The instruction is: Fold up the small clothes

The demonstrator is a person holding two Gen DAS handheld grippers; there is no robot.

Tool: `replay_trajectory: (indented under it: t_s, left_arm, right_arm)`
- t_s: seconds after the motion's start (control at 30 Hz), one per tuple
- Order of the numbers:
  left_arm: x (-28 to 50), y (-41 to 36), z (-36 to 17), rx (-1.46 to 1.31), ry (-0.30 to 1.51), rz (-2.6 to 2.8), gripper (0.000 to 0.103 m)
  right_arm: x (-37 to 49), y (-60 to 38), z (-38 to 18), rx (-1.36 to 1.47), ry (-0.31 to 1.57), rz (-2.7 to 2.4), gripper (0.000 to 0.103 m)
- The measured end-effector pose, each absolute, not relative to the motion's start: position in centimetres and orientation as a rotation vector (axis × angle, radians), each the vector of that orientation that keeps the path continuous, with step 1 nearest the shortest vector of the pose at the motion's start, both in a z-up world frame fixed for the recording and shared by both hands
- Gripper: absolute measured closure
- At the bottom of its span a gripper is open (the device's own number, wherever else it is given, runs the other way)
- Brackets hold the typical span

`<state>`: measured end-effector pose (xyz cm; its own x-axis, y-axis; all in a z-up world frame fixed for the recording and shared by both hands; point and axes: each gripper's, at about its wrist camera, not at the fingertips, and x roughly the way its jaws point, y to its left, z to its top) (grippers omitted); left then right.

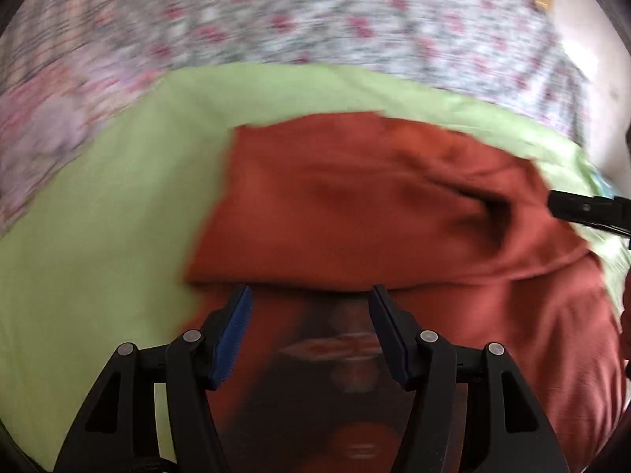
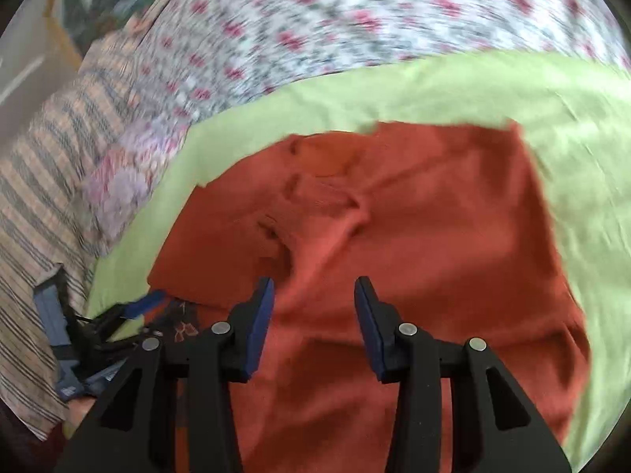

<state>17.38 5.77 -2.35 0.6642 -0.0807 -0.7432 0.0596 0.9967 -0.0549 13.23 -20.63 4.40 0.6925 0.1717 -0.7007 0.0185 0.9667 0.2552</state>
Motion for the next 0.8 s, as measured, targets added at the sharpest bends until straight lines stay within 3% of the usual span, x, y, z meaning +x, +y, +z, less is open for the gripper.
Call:
replay_trajectory:
  t_s: [0.07, 0.23, 0.3, 0.33, 0.37, 0.57, 0.7, 0.8]
  left_arm:
    - [18.0, 7.8, -3.0, -0.044, 0.870, -0.026, 0.041]
    - [20.0, 10.3, -4.9, -0.103, 0.940, 0.050, 0.041]
    - [20.6, 10.6, -4.8, -0.120, 0.933, 0.064, 0.041]
    - [20.9, 10.6, -4.8, -0.121, 0.931, 0.068, 0.041]
    - [21.2, 10.5, -4.6, -0.121, 0.928, 0.072, 0.041]
    - [22.5, 9.7, -4.8, -0.124, 0.927, 0.090, 0.042]
    - [22.5, 9.4, -4.8, -0.120, 0.918, 0.104, 0.044]
    - [22.5, 10.4, -4.7, -0.184, 0.916, 0.107, 0.045]
  right_arm:
    - [15.6, -18.7, 4.1, 0.162, 0.827, 0.107, 0.042]
    - [20.8, -15.2, 1.6, -0.131, 0.873, 0.015, 0.041]
    - [22.3, -15.2, 0.5, -0.183, 0.894, -0.020, 0.059]
    - [22.7, -15.8, 0.3, -0.176, 0.901, -0.033, 0.087]
    - [22.8, -16.6, 0.5, -0.138, 0.906, -0.040, 0.092]
    - [17.7, -23.5, 4.8, 0.157, 0.726, -0.086, 0.093]
    - [14.6, -28.3, 3.4, 0.349, 0.740, -0.104, 0.092]
    - [13.8, -30.0, 0.8, 0.461, 0.805, -0.115, 0.077]
